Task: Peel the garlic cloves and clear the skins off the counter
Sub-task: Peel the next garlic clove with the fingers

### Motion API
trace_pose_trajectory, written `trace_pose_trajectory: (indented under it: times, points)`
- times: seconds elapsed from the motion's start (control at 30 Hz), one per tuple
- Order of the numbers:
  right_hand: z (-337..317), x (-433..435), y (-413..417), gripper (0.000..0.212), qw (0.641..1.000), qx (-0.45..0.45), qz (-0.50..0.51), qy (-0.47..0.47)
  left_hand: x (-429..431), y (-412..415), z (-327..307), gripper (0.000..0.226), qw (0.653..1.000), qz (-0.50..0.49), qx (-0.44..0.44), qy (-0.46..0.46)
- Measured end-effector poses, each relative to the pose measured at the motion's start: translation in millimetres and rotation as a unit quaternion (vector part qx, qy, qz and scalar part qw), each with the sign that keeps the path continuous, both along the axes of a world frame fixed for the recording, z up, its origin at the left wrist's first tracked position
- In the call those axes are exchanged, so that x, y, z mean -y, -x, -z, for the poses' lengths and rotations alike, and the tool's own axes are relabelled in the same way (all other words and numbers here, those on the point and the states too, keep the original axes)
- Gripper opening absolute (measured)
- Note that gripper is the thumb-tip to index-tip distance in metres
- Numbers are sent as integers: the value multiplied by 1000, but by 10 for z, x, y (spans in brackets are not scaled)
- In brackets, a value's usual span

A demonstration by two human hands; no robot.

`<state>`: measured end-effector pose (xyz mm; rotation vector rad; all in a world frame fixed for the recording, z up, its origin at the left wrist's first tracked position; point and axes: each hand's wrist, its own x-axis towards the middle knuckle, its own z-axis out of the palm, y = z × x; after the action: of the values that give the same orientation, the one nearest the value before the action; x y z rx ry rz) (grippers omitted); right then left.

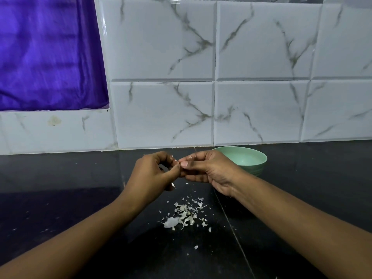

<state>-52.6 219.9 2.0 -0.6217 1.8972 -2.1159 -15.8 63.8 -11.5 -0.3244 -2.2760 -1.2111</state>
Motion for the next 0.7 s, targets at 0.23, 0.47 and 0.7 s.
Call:
trace_pose_trajectory:
  times: [0.23,0.47,0.7]
  points:
    - [-13,-21,22,9,1000,10,-20,0,11,38,19,16,993,43,74,-76]
    - [-62,-108,68,11,999,32,-42,-12,72,32,-53,33,974,102,176,-102]
    - [-97,-186,106,11,998,0,-18,-64,171,10,-86,37,976,78,154,135]
